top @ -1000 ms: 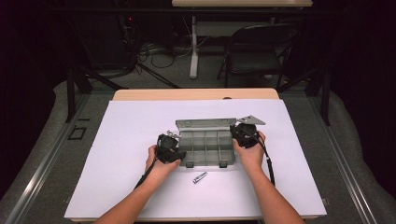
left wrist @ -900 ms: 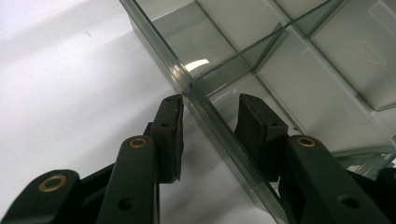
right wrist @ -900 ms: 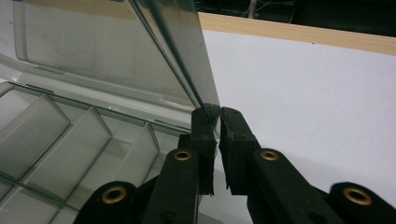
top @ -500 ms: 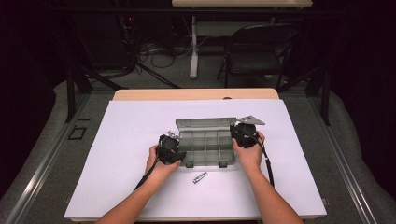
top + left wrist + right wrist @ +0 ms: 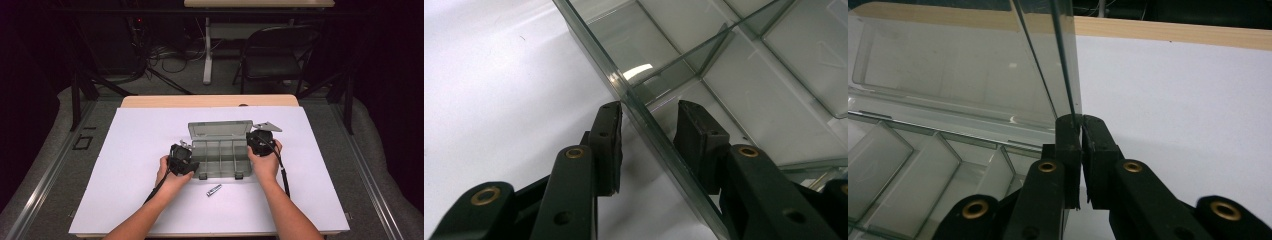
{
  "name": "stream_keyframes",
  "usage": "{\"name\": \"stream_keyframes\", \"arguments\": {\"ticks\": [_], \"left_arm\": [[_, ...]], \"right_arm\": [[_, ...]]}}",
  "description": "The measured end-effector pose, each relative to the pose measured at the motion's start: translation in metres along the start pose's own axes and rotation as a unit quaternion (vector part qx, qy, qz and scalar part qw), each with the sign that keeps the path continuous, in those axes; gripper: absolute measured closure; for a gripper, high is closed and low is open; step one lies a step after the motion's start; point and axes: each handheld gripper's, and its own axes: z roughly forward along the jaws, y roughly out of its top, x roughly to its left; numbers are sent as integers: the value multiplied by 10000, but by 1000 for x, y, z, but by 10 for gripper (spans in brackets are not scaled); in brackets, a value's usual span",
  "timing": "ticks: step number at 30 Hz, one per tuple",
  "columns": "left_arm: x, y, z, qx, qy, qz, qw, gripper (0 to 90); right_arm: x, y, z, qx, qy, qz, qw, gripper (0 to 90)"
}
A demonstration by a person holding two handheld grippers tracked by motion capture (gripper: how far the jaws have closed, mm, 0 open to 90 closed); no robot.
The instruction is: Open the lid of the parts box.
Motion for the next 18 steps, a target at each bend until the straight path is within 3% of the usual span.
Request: {"name": "stream_keyframes", "arguments": {"ticks": [10,18], "left_arm": [[0,0,0,-11,6,-13,10000,628],[0,-1,0,-30,10,-57,10000,631]], "right_arm": [[0,9,4,202,-68,178,9996,877],[1,14,9,343,-157,122,9992,883]]}}
